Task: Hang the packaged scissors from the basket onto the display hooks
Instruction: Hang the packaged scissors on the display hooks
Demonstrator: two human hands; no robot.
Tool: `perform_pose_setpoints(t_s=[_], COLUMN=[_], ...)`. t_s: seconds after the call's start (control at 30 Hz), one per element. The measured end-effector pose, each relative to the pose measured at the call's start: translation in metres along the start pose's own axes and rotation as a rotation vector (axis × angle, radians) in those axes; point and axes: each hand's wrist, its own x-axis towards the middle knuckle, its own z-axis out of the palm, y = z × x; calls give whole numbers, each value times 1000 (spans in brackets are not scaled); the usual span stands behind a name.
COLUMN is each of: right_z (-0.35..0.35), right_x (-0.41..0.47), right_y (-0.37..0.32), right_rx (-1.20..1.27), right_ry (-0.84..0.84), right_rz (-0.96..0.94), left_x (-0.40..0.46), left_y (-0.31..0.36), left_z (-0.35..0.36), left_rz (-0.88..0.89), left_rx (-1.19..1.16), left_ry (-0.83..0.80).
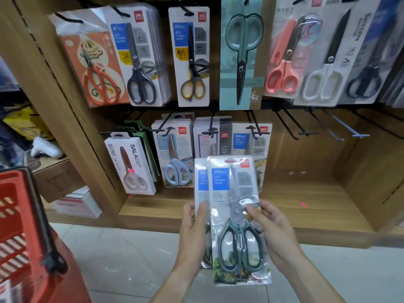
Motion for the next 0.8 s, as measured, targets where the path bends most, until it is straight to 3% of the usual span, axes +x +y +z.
perform_pose_setpoints(t_s=[0.4, 0.8], right_z=[-27, -20], right_x=[14, 83], right_y=[-42, -58], right_rx=[9, -135], right_ry=[39, 151], right_rz=[-172, -105], left_x=[8, 9], left_y=[3, 3], left_z=[-10, -17], left_rz=[80, 70], left_rx=[64, 77], left_ry=[98, 115])
